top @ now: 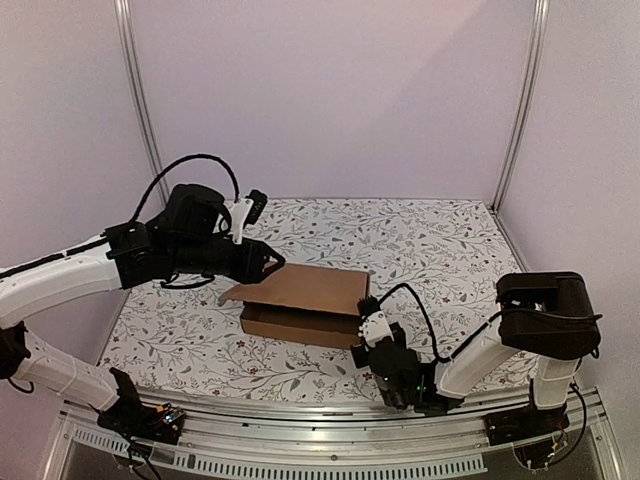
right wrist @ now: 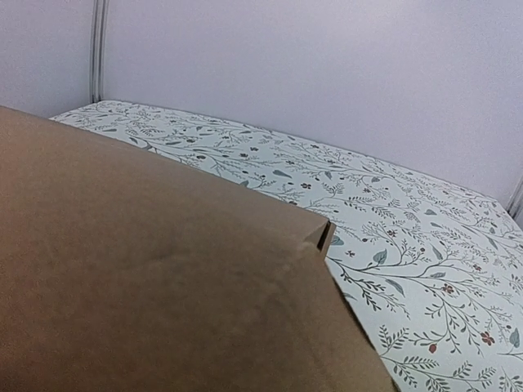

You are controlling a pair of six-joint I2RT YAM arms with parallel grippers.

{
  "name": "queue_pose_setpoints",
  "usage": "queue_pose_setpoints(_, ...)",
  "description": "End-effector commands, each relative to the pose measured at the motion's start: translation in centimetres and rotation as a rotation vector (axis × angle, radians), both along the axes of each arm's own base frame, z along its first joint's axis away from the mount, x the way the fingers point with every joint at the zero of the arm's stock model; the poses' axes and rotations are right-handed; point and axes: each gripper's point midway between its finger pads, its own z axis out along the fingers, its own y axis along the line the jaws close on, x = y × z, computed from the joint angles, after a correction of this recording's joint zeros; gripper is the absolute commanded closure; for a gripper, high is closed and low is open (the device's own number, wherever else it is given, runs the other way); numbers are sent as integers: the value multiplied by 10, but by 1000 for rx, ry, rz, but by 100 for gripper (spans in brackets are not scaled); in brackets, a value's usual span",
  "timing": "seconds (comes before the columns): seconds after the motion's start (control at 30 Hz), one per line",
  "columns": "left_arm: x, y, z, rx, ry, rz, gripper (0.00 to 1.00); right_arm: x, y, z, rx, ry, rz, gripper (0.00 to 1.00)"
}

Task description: Fold the paper box

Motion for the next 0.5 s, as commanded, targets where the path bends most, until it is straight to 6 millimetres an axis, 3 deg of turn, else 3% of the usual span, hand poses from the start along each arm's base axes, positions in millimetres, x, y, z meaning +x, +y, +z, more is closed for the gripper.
queue_pose_setpoints(0.0, 8, -4, -21, 7, 42, -18, 61, -5, 2, -44, -159, 42, 116, 100)
queue_pose_setpoints(0.27, 13, 0, -86, 37, 160, 16, 65, -6, -1, -53, -140, 61, 119, 97)
queue_pose_setpoints(0.47, 10, -1, -107, 34, 203, 24, 67, -8, -4, -51, -107, 76, 126, 56)
